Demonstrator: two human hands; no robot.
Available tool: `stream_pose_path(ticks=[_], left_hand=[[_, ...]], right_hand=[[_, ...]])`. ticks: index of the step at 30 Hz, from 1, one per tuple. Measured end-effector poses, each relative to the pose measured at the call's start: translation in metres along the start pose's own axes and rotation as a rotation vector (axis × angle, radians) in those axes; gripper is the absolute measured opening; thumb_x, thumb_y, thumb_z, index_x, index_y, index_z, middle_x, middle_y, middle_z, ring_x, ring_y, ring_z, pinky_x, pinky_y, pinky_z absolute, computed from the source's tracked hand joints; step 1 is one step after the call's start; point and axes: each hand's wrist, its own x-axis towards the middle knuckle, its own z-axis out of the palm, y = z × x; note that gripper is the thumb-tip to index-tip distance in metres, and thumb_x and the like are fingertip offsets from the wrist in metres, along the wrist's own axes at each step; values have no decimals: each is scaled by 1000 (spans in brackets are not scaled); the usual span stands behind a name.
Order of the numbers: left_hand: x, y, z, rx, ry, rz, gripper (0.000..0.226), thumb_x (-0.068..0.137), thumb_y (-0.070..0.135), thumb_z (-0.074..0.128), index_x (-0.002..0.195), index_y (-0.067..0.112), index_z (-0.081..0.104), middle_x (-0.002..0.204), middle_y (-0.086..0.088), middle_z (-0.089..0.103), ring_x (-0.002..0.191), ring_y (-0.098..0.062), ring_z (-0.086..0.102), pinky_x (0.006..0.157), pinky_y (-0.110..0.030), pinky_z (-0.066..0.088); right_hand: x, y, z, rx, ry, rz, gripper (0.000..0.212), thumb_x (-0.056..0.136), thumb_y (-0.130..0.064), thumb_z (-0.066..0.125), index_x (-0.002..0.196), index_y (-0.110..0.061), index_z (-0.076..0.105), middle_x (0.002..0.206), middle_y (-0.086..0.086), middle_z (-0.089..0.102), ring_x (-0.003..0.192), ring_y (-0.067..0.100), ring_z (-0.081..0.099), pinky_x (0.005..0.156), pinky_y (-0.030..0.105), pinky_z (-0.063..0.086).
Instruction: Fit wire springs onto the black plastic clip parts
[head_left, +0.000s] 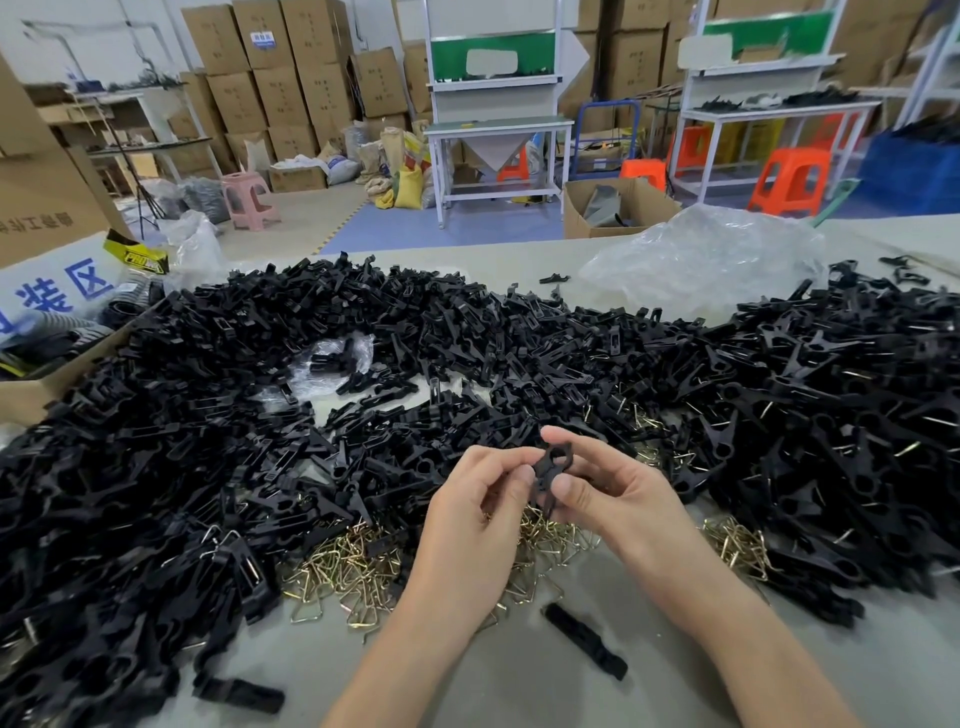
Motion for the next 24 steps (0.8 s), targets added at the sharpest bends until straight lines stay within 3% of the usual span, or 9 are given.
stream_pose_path(ticks=[5,7,10,13,17,20,24], left_hand=[[-1,-5,-1,136,47,-23,29,104,28,49,129,42,57,112,30,65,95,6,62,80,-9,45],[-2,-9,-4,348,49,36,33,100,39,42,131,39,52,110,28,60,100,5,55,86,-15,42],[-5,-11,-5,795,-158,200,43,97,53,35,133,35,52,115,22,58,111,-4,49,101,-29,40],[-6,-12,-3,994,-221,250,46,95,55,43,130,30,61,108,12,64,104,-17,59,95,-37,47],[-3,-13,-4,937,-148,285,22,93,39,67,114,30,70,100,14,70,97,-15,64,90,-34,48],[-2,-14,-8,765,-70,253,12,98,30,62,107,30,71,101,17,72,96,-9,62,92,-27,42],[0,-15,-10,608,-6,200,21,101,35,54,111,32,72,118,22,62,116,2,46,100,-14,28]], right_hand=[[1,1,-4,-32,72,-38,34,72,-34,79,105,-31,76,94,-6,72,91,15,71,83,27,59],[4,1,-8,-2,167,-71,30,70,-32,80,99,-32,76,93,-3,71,88,13,71,80,25,59],[8,1,-15,68,289,-87,22,72,-26,76,93,-35,77,89,-5,73,80,12,72,70,21,58],[10,4,-19,77,339,-70,23,73,-27,77,94,-34,76,87,-7,74,78,12,72,65,20,57],[10,6,-20,51,344,-63,23,73,-30,77,94,-38,76,86,-8,73,80,12,73,65,20,57],[11,7,-21,52,348,-63,23,74,-29,77,96,-36,76,86,-8,74,80,13,73,65,20,57],[10,7,-21,42,347,-63,26,74,-31,77,99,-34,75,89,-9,74,81,14,73,65,20,57]])
